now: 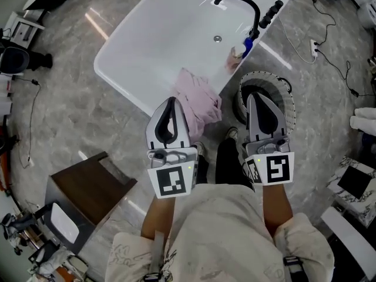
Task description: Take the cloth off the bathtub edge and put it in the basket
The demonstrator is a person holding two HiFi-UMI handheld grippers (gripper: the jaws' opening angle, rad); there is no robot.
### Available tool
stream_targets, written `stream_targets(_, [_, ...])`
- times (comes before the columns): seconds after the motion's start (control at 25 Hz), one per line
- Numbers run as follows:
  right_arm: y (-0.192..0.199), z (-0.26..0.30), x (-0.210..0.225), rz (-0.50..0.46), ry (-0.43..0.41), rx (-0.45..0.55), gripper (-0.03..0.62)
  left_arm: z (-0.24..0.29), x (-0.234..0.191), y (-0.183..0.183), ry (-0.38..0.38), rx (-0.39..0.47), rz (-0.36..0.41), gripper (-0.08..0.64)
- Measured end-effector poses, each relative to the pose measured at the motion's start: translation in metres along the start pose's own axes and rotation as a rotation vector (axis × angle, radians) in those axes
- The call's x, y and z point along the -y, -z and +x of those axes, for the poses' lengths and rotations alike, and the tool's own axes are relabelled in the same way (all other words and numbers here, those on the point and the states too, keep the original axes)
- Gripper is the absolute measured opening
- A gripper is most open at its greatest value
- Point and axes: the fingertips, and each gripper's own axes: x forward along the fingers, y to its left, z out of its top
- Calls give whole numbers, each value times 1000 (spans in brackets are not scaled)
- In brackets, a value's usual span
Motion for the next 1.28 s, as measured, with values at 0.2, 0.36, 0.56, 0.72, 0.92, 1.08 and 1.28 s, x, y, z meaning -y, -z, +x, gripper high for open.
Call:
stream_targets(0.2, [36, 24, -21, 12, -81, -61, -12, -2, -17, 30, -54, -35, 0, 3])
stream_targets(0.36, [66, 41, -38, 14, -131, -121, -11, -6, -29, 54, -83, -60, -4, 3])
stream_targets(0.56, [112, 53, -56, 25, -170, -206, -11, -14, -38, 87, -91, -72, -24, 3])
stream_targets(0.72, [160, 67, -73, 24, -204, -294, -11, -18, -51, 121, -118, -119, -44, 3])
stream_targets(0.92, [224, 75, -90, 14, -235, -403, -11, -27, -64, 170, -161, -179, -83, 3])
stream_targets(1.08, [271, 79, -97, 8, -249, -476, -9, -37, -64, 207, -184, -231, -120, 3])
stream_targets(1.28, [320, 84, -110, -13, -281, -558, 9, -53, -63, 241, -211, -284, -153, 3])
